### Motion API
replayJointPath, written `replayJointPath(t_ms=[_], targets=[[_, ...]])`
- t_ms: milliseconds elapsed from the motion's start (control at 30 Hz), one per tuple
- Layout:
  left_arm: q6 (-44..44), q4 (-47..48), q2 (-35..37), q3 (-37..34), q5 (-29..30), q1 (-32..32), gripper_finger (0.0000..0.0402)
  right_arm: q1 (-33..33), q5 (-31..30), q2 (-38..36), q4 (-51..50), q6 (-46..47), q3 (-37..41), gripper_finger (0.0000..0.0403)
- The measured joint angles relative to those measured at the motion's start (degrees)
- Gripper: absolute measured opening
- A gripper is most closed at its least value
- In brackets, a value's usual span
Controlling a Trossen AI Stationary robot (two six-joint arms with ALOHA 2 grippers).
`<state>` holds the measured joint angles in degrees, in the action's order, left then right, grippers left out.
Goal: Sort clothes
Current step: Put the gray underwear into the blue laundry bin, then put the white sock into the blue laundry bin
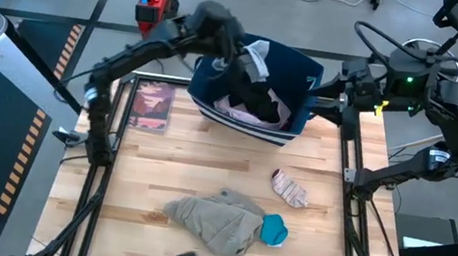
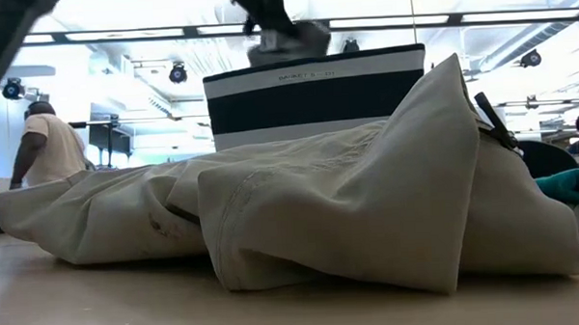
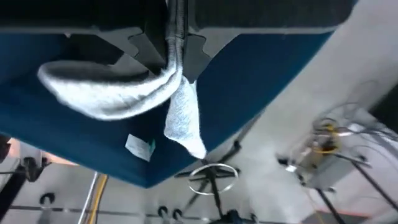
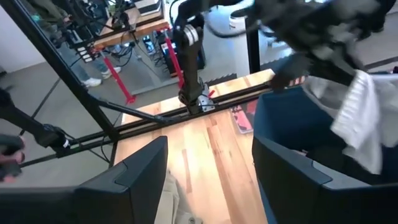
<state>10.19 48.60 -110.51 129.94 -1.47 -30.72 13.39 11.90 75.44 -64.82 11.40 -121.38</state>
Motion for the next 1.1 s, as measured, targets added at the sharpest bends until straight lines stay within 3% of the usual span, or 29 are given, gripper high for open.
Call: replayJointPath(t_ms=[100,367,500,667,867,1100], targets=[[0.1,0.7,-4.5,2.7,-2.6,-1.6,0.0006,0.0,0.0,0.7,0.0,0.0,0.0,0.0226],[2.3,1.0,-11.6,4.1,-2.5,-4.4,0.0026,0.0,0.0,2.0,0.1,0.2,0.0,0.0222],[7.9,1.3,-12.9,4.1,-2.6,-4.5,0.0043,0.0,0.0,2.0,0.2,0.7,0.0,0.0228],[7.8,1.5,-12.9,4.1,-2.6,-4.5,0.0088,0.0,-0.1,2.0,0.2,1.2,0.0,0.0244],[5.6,8.4,-10.5,5.0,-2.6,-4.4,0.016,-0.1,-1.4,1.1,-1.0,1.4,0.0,0.026],[3.6,11.3,-2.8,5.0,-2.3,-3.2,0.0227,-1.3,-5.3,-0.1,-11.6,-0.7,0.2,0.0261]])
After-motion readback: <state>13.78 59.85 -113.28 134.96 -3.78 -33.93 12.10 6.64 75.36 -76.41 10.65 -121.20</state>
